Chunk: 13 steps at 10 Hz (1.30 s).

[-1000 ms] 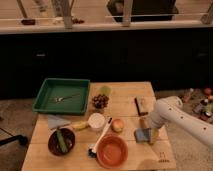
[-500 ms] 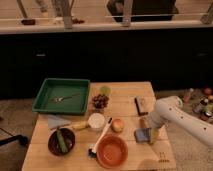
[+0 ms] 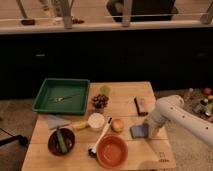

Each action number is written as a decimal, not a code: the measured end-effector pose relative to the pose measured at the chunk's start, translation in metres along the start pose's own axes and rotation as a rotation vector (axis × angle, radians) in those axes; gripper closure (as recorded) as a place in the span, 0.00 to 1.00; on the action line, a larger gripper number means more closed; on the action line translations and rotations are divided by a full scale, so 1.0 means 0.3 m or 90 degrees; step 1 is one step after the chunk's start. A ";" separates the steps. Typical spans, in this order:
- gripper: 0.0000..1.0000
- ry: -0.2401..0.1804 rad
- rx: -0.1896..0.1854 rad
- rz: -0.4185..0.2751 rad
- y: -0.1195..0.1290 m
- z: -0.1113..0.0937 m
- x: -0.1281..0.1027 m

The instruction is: Place sponge in tray

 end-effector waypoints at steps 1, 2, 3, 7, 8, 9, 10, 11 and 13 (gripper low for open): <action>1.00 0.000 -0.002 -0.001 0.001 -0.005 -0.001; 1.00 0.000 -0.001 -0.001 0.000 -0.006 -0.002; 1.00 0.001 -0.001 0.000 0.000 -0.005 -0.001; 1.00 0.023 -0.006 0.005 -0.009 0.000 -0.001; 1.00 0.024 -0.009 0.005 -0.005 -0.002 0.001; 1.00 0.026 -0.010 0.005 -0.005 -0.001 0.003; 1.00 0.036 -0.015 0.011 -0.012 0.008 0.008; 1.00 0.039 -0.017 0.012 -0.012 0.008 0.010; 1.00 0.038 -0.019 0.010 -0.006 0.000 0.007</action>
